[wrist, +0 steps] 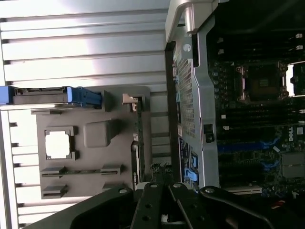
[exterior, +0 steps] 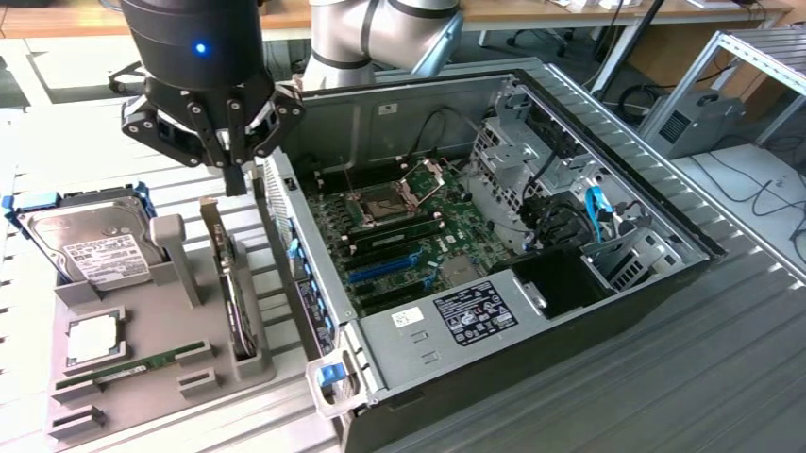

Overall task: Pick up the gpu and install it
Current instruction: 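Reach for the gpu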

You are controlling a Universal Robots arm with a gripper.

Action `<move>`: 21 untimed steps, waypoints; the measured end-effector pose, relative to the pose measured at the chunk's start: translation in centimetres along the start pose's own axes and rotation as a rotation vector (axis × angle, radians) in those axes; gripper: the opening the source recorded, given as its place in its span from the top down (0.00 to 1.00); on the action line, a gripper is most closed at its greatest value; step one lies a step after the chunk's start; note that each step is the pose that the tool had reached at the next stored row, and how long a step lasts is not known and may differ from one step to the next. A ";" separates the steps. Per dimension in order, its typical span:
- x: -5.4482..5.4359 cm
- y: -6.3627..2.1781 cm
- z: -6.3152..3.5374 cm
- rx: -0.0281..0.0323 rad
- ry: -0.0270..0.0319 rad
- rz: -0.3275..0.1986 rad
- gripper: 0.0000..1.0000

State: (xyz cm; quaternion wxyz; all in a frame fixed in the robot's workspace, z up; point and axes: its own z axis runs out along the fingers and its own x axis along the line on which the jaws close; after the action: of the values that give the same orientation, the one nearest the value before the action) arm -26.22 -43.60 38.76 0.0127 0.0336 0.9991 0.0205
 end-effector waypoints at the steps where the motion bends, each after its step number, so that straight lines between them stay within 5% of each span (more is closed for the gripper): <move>1: 0.0 -0.15 0.01 0.0001 0.0001 0.000 0.89; 21: 0.7 -1.46 0.20 0.0001 0.0000 0.000 0.89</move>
State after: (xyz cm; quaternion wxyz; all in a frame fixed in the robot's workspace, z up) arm -27.03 -45.00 38.48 0.0127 0.0336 0.9991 0.0205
